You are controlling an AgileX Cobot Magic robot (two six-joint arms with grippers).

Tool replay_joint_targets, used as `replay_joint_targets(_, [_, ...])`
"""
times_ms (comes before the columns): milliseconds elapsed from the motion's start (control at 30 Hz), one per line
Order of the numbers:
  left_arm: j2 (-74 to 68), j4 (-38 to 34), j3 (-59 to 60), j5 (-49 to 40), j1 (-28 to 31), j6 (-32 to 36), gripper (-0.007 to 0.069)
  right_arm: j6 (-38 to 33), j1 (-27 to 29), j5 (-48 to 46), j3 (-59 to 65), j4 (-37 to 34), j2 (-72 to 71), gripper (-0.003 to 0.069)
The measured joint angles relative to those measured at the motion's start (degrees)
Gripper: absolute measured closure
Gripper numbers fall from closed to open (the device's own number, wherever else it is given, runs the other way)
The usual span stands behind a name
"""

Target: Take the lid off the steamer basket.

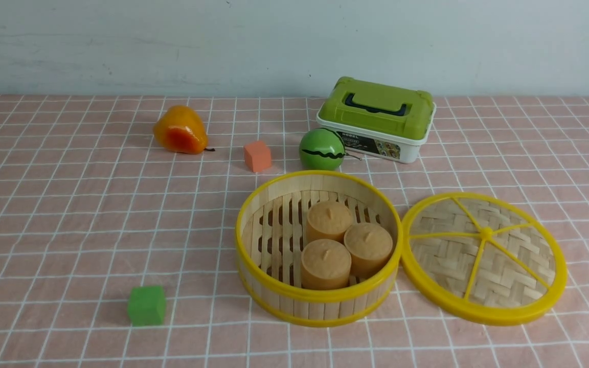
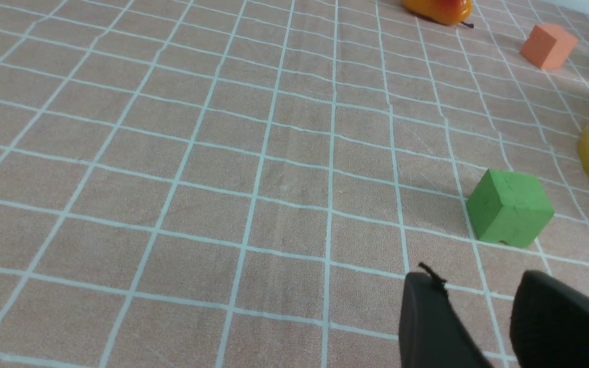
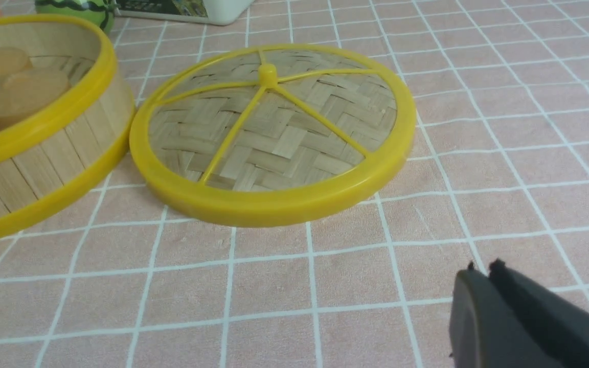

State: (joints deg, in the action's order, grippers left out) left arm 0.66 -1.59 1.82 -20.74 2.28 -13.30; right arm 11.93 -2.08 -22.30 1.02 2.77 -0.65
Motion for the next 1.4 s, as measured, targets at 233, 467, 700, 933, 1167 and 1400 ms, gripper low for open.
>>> replay_joint_targets(233, [0.0, 0.0, 0.0, 0.0, 0.0, 0.0, 0.0385, 0.0, 0.0, 0.0, 0.0, 0.0, 0.0, 0.065])
replay_joint_targets(467, [0.0, 0.0, 0.0, 0.0, 0.0, 0.0, 0.0385, 0.0, 0.0, 0.0, 0.0, 0.0, 0.0, 0.0643])
replay_joint_targets(700, [0.0, 0.0, 0.0, 0.0, 0.0, 0.0, 0.0385, 0.0, 0.0, 0.0, 0.0, 0.0, 0.0, 0.0634])
replay_joint_targets(933, [0.0, 0.0, 0.0, 0.0, 0.0, 0.0, 0.0385, 0.0, 0.0, 0.0, 0.0, 0.0, 0.0, 0.0624])
replay_joint_targets(1167, [0.0, 0.0, 0.0, 0.0, 0.0, 0.0, 0.0385, 0.0, 0.0, 0.0, 0.0, 0.05, 0.0, 0.0614])
replay_joint_targets(1400, [0.0, 0.0, 0.0, 0.0, 0.0, 0.0, 0.0385, 0.0, 0.0, 0.0, 0.0, 0.05, 0.0, 0.0602])
